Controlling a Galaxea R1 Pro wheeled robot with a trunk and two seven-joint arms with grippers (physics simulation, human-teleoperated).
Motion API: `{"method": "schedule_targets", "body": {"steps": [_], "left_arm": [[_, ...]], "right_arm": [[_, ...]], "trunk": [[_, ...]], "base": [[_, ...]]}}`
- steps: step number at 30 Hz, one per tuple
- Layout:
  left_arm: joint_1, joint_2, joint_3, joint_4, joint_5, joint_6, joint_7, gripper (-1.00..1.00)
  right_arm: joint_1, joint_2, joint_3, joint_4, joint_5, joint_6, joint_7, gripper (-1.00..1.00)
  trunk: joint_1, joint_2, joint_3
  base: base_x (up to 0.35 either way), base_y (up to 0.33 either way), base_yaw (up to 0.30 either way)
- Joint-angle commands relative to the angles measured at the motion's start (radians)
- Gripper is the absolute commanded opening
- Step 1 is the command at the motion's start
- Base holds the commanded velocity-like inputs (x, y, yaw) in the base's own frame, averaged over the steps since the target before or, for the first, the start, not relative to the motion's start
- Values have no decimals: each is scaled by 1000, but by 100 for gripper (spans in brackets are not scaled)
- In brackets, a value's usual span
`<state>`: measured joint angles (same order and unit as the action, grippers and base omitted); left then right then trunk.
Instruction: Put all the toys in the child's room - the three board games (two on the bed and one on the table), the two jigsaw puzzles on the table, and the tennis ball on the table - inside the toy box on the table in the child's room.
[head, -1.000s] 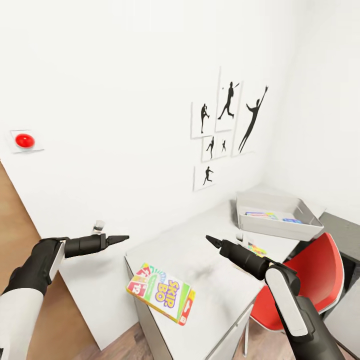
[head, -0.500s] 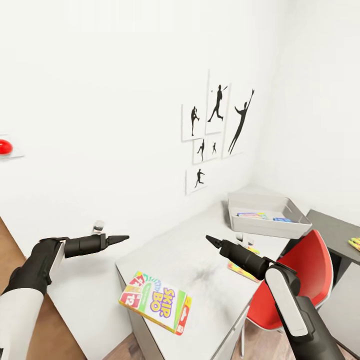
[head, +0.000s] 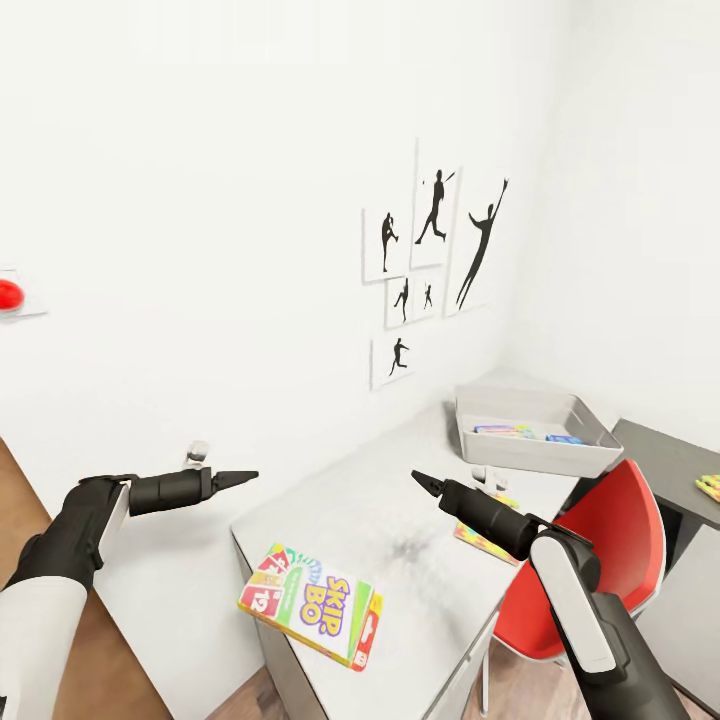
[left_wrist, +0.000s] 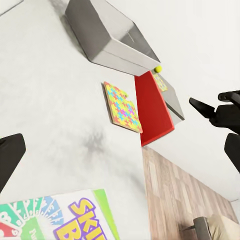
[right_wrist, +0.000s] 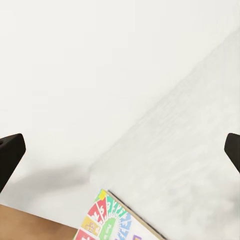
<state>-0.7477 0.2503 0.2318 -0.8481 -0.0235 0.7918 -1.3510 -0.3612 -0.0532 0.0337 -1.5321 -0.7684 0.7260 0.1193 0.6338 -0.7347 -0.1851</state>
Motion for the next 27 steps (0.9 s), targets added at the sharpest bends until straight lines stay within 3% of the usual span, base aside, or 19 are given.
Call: {"method": "schedule_targets", "body": {"steps": [1,27], "left_arm": [[-1,0,1,0,-3,10,-5,100],[-1,0,1,0,-3,11,-7,100]], "right_arm": [[-1,0,0,-1,3,4,3,100],[-1,0,0,-1,3,4,3,100]], "trunk": [[0,-1,-2],[0,-1,-30]], "base": [[0,0,0],[0,57,0]]}}
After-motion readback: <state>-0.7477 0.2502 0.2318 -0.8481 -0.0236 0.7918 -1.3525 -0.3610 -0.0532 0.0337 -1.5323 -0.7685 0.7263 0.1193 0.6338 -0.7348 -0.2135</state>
